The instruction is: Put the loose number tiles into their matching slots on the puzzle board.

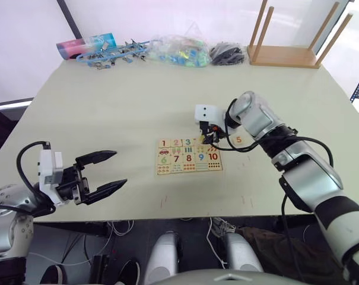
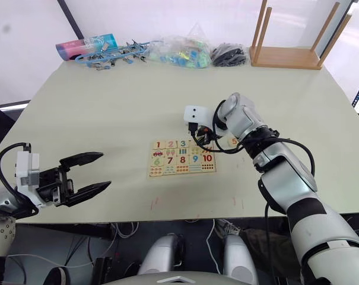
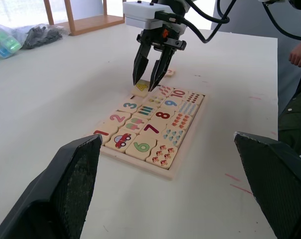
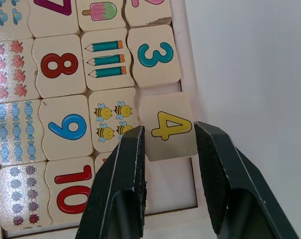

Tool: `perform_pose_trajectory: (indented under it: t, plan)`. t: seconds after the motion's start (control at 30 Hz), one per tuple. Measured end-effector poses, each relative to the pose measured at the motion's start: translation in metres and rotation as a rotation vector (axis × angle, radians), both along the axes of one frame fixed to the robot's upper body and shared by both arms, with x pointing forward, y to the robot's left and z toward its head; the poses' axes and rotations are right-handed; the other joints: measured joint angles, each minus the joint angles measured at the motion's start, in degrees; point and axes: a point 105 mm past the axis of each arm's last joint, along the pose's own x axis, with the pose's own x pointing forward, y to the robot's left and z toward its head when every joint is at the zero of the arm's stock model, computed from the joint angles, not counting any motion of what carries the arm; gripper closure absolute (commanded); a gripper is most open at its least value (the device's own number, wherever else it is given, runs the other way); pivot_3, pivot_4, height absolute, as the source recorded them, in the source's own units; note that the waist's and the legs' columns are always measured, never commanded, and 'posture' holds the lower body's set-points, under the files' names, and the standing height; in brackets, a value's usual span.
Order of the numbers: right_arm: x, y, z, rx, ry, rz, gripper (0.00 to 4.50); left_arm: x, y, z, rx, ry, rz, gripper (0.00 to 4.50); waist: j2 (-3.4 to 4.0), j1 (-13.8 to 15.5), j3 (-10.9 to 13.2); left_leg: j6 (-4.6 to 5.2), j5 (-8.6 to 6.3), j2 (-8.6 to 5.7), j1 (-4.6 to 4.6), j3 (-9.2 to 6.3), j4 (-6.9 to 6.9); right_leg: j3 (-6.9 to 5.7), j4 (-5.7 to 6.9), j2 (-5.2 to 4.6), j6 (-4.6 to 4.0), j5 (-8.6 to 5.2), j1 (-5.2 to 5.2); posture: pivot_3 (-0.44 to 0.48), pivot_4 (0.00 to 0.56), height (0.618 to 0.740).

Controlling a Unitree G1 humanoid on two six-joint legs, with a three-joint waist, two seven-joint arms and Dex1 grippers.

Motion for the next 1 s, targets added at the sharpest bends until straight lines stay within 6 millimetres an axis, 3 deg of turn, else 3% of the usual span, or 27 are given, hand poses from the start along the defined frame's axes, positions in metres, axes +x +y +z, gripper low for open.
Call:
perform_pose_trajectory:
  t: [0.97,1.0]
  plan:
    - [0.0,0.013,-0.005,-0.004,-0.002,0.047,3.58,0.0,0.001,0.0,0.002,0.001,0.006,0.0,0.02,-0.7,0.0,-0.15,-0.09,0.02,0.0,-0.01,-0.03,0.01,0.0,-0.01,0.0,0.0,-0.01,0.0,0.15,0.74]
    - [0.0,0.013,-0.006,-0.004,-0.003,0.049,3.08,0.0,0.001,0.0,0.002,0.001,0.006,0.0,0.02,-0.7,0.0,-0.15,-0.09,0.02,0.0,-0.01,-0.03,0.01,0.0,-0.01,0.0,0.0,-0.02,0.0,0.15,0.74]
